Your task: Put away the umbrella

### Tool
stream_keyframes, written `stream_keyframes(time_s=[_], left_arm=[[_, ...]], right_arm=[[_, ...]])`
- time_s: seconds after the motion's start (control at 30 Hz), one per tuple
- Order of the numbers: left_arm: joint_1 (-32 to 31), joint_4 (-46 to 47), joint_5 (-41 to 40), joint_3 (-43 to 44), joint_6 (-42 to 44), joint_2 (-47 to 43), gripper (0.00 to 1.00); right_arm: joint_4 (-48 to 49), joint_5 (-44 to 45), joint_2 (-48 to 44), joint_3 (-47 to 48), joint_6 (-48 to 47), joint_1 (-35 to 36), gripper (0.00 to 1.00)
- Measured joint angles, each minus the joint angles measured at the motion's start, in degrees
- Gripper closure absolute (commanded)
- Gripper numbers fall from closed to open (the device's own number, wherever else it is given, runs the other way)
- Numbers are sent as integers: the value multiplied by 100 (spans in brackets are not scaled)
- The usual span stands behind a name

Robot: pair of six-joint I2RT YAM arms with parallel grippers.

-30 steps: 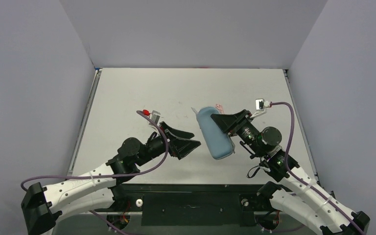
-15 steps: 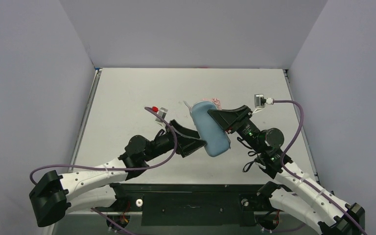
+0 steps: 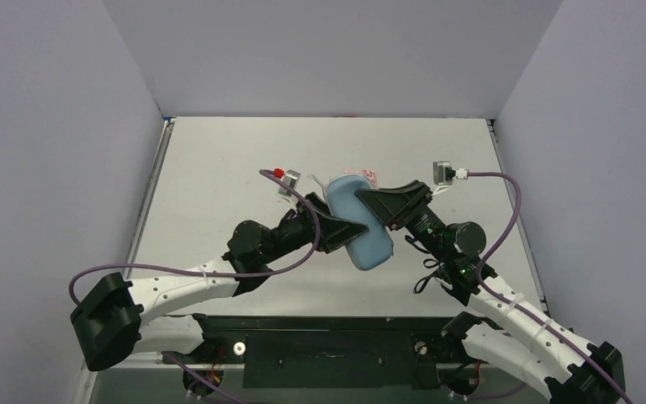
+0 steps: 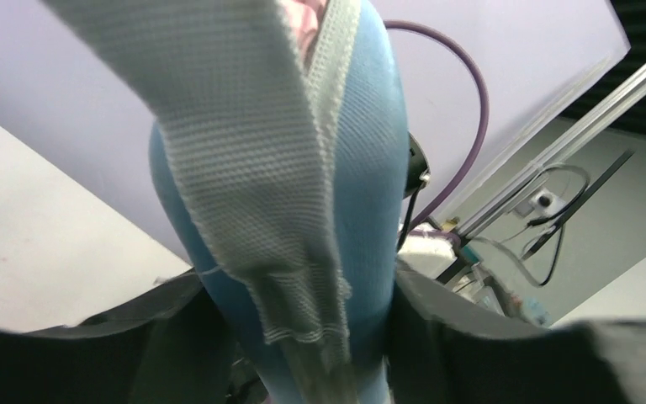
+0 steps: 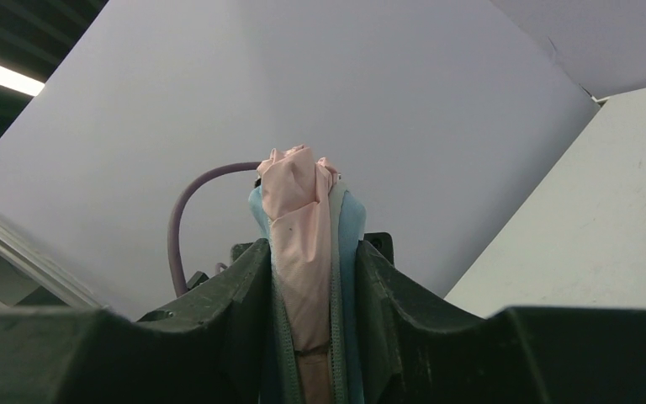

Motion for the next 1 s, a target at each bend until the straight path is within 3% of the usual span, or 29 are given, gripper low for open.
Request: stream_keyframes(time_s=[0.03, 0.17, 0.23, 0.27, 0.33, 0.4, 0.73, 1.0], left_arm=[[15, 28, 17, 26, -44, 24, 68], [63, 52, 111, 46, -35, 50, 80], [96, 39, 179, 46, -20, 50, 83], [107, 22, 201, 46, -15, 46, 85], [153, -96, 273, 46, 13, 4, 89], [208, -350, 328, 35, 107, -114, 95], [442, -2417, 380, -61, 944, -1681, 98], [516, -5053, 197, 664, 1908, -2638, 99]], right_arm=[[26, -11, 0, -7, 17, 0, 100], [114, -48, -2, -17, 26, -2, 100], [83, -68, -7, -17, 4, -31, 78], [57, -68, -13, -15, -13, -33, 56], [-79, -92, -20, 22, -83, -35, 28], [-363, -129, -22, 164, -179, -57, 16], [-2588, -103, -518, 1226, -1810, -146, 13], [-4022, -103, -997, 1115, -3412, -127, 16]])
